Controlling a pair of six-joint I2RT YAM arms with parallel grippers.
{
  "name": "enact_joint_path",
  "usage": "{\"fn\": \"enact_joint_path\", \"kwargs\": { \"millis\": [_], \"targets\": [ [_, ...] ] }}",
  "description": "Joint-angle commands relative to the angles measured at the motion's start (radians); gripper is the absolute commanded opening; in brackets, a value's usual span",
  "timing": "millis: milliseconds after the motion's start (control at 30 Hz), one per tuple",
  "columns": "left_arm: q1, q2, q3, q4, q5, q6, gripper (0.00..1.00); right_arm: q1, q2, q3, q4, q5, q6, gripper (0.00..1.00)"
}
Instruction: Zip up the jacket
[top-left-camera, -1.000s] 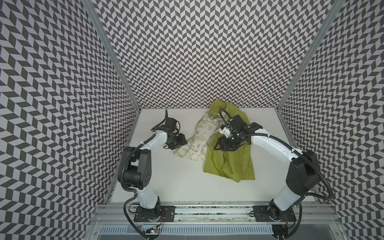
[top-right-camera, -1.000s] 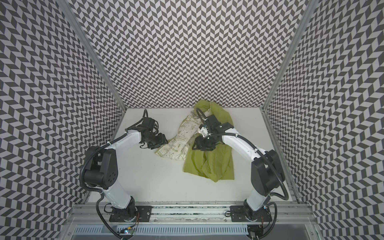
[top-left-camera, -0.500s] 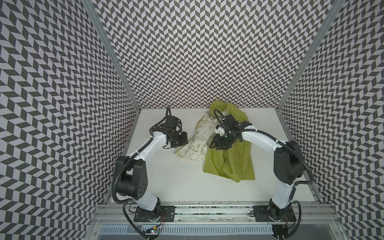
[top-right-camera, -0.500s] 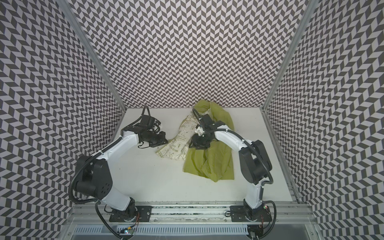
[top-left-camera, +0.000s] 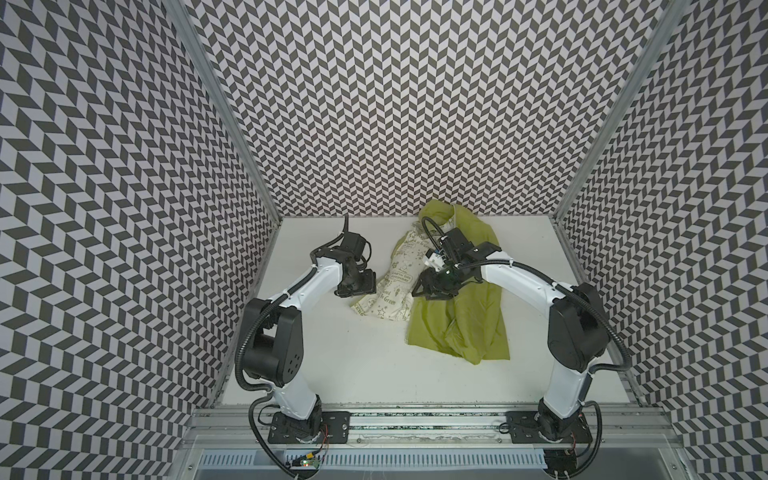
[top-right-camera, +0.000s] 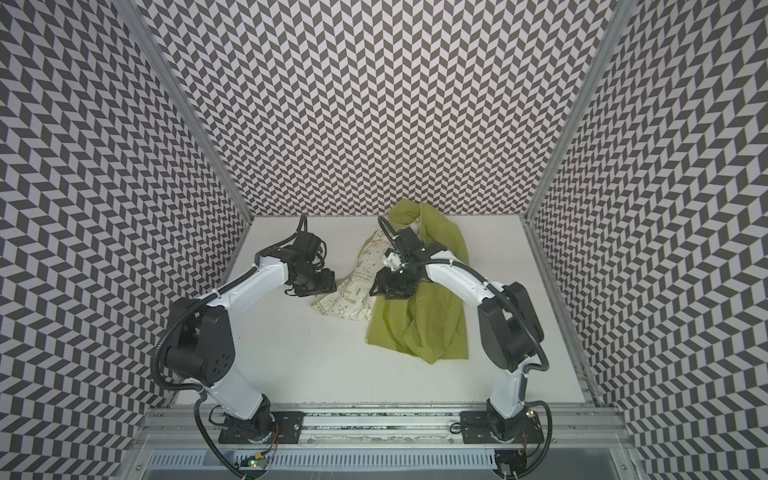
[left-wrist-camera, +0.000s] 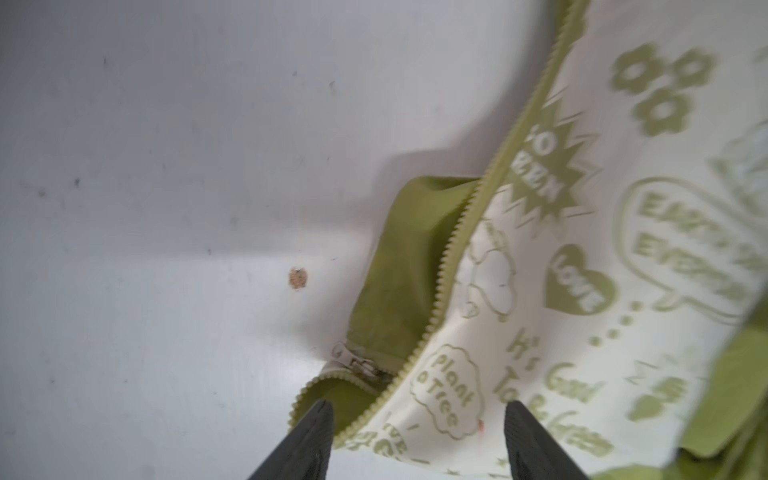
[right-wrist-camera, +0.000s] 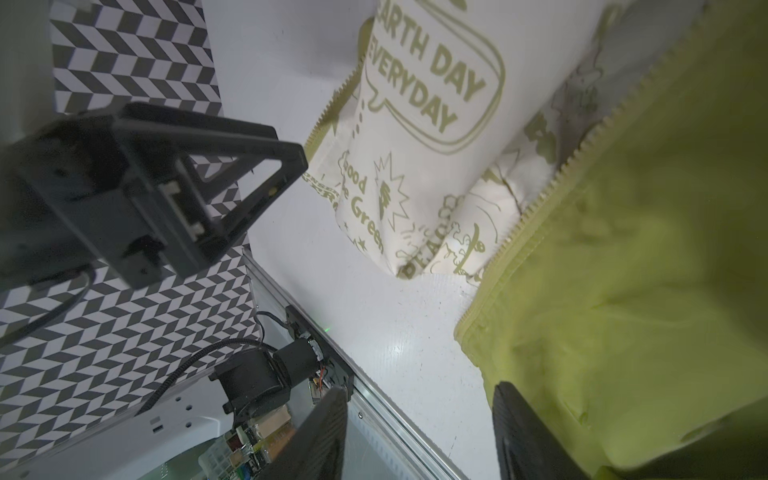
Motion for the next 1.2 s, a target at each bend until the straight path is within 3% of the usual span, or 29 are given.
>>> {"fn": "enact_joint_path", "kwargs": {
  "millis": [0, 67, 200, 467, 700, 800, 1067, 1100, 1167],
  "targets": [
    [-0.018, -0.022, -0.003, -0.023, -0.16, 0.027, 0.67, 0.003, -0.089, -0.059, -0.031, -0.015, -0.032, 0.57],
    [-0.019, -0.024, -0.01, -0.004, -0.164, 0.048, 0.67, 0.003, -0.123, -0.103, -0.032, -0.016, -0.035, 0.57],
    [-0.023, -0.013, -0.034, 0.058, -0.045, 0.13, 0.58, 0.003, -0.17, -0.162, -0.037, -0.016, -0.036, 0.57],
    [-0.028, 0.039, -0.053, 0.08, 0.018, 0.172, 0.57, 0.0, -0.182, -0.132, -0.091, -0.004, -0.062, 0.57],
    [-0.033, 0.031, -0.037, 0.052, 0.078, 0.18, 0.19, 0.001, -0.195, -0.111, -0.121, 0.036, -0.073, 0.54],
    [-0.037, 0.012, -0.024, 0.018, 0.081, 0.176, 0.0, 0.001, -0.219, -0.111, -0.151, 0.106, -0.077, 0.41],
    [-0.041, -0.159, 0.103, -0.14, 0.036, 0.115, 0.0, -0.038, -0.296, -0.082, -0.233, 0.293, -0.093, 0.38],
    [-0.042, -0.179, 0.136, -0.169, 0.026, 0.104, 0.0, -0.05, -0.3, -0.078, -0.246, 0.317, -0.085, 0.33],
    [-0.048, -0.208, 0.203, -0.217, 0.016, 0.077, 0.0, -0.077, -0.298, -0.065, -0.284, 0.377, -0.049, 0.05]
  ]
}}
